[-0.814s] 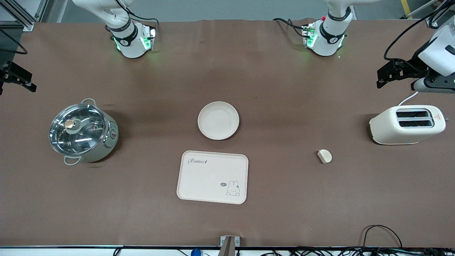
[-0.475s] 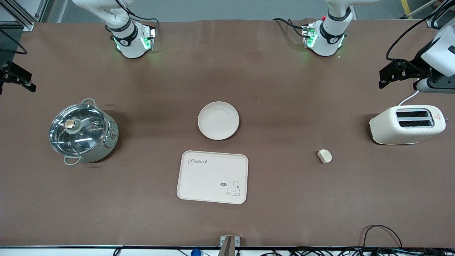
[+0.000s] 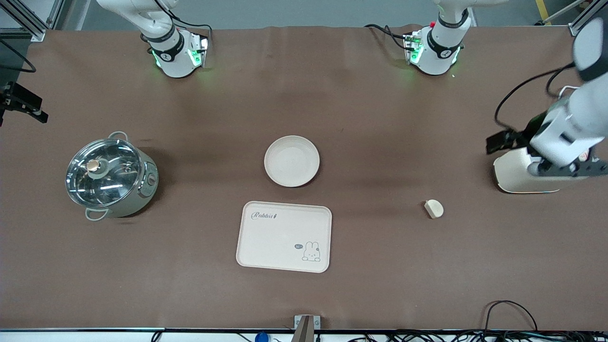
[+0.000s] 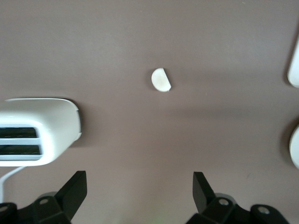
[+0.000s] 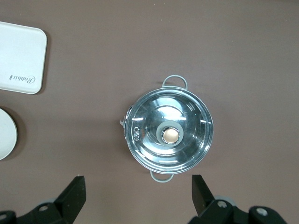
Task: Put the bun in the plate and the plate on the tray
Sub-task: 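Reach the left gripper down to the small white bun by the toaster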
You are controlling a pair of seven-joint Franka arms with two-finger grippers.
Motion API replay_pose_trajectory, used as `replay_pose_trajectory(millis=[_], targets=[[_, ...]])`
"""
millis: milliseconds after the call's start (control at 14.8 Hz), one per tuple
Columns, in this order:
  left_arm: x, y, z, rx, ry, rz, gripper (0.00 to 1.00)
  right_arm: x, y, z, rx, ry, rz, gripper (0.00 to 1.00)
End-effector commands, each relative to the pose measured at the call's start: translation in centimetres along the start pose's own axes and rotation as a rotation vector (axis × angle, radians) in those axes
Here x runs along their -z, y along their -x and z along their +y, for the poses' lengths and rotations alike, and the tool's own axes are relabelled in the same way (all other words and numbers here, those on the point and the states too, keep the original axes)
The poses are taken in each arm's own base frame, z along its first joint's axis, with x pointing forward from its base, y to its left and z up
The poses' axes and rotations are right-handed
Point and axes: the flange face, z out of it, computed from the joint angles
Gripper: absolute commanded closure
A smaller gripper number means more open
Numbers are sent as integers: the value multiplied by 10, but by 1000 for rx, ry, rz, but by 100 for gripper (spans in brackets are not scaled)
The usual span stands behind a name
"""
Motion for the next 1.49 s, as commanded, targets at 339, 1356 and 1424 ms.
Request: replay_pose_trajectory(millis=[339, 1356, 1424], targets=[[-180, -41, 21, 187, 15, 32, 0, 0, 8, 5, -3, 2, -6, 0], [-329, -80, 17, 520, 25, 27, 26, 2, 6, -3, 12, -1, 3, 0], [-334, -81, 19, 520, 26, 25, 31, 1, 6, -4, 14, -2, -2, 0]])
